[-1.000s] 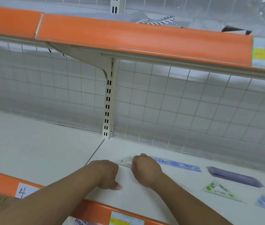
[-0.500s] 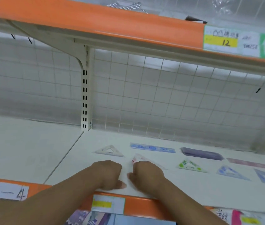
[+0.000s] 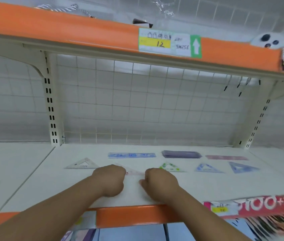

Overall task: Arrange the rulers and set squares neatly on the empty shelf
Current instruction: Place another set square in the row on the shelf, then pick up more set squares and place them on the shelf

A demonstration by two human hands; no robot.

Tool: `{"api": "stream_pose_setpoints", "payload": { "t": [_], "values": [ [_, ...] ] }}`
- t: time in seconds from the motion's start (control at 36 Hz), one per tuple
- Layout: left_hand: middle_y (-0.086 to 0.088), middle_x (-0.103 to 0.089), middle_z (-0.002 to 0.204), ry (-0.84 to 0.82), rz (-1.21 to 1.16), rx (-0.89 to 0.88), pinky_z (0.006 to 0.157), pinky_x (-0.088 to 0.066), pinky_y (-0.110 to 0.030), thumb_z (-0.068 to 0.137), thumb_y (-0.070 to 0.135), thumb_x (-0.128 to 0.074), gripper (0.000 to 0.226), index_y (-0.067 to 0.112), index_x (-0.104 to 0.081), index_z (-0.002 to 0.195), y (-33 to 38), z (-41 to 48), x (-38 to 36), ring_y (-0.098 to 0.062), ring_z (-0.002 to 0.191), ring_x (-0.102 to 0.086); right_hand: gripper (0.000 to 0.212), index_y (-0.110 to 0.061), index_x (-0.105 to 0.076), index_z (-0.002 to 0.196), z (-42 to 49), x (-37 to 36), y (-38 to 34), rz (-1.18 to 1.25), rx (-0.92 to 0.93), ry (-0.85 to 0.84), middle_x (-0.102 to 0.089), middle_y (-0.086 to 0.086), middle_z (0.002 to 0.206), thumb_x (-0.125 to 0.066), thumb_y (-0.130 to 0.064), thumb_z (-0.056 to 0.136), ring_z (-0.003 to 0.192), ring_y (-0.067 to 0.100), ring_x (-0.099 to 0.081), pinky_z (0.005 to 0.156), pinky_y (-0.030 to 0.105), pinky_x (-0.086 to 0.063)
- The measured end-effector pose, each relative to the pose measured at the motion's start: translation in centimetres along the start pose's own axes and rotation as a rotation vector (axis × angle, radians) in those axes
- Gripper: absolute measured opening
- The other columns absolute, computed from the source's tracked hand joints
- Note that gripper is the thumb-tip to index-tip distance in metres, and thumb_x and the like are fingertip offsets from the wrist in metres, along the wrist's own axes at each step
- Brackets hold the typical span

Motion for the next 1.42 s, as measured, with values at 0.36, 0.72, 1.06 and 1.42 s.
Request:
{"api": "stream_pose_setpoints", "payload": {
  "t": [0.36,0.72,1.06,1.42],
  "values": [
    [-0.004,-0.056,0.11,0.094,-0.026,-0.141,0.071,-0.037,-0.029,0.094,0.024,-0.043,0.005,0.02,-0.046,0.092,18.5,3.1,2.9,-0.023,0.094,-0.051,0.038,-0.023,-0.033,0.063,-6.4,5.1,16.6,0.016,-0.167,0.074,-0.043,-0.004,0.072,-0.043,-0.039,0.096,0.077,0.02,-0.045,0.05,0.022,-0.024],
    [-0.005,-0.058,0.106,0.082,-0.061,-0.251,0.07,-0.039,-0.029,0.095,0.036,-0.046,0.02,0.019,-0.041,0.087,38.2,4.3,4.5,-0.023,0.094,-0.054,0.037,-0.022,-0.029,0.063,-14.4,9.0,33.8,-0.062,-0.214,0.033,-0.036,-0.006,0.067,-0.044,-0.036,0.095,0.078,0.021,-0.045,0.053,0.028,-0.029],
    [-0.003,-0.059,0.104,0.076,-0.03,-0.329,0.073,-0.041,-0.028,0.096,0.033,-0.046,0.016,0.018,-0.051,0.098,48.3,7.1,5.4,-0.019,0.089,-0.052,0.036,-0.023,-0.031,0.063,-17.6,10.0,44.0,-0.041,-0.267,0.043,-0.037,-0.006,0.065,-0.044,-0.034,0.095,0.076,0.022,-0.046,0.048,0.025,-0.024],
    [-0.005,-0.059,0.111,0.105,-0.01,-0.47,0.076,-0.042,-0.031,0.097,0.04,-0.046,0.03,0.014,-0.055,0.109,59.6,16.4,8.2,-0.024,0.103,-0.056,0.033,-0.02,-0.038,0.068,-15.3,13.1,56.2,-0.101,-0.392,0.058,-0.042,-0.003,0.071,-0.044,-0.037,0.095,0.078,0.019,-0.044,0.053,0.027,-0.029]
  ]
}}
Point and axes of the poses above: each hand's wrist, its own z-axis towards the middle knuckle, its own x-axis out of the back of the hand, y = z × x, the point moved 4 cm from there along z, towards the middle knuckle
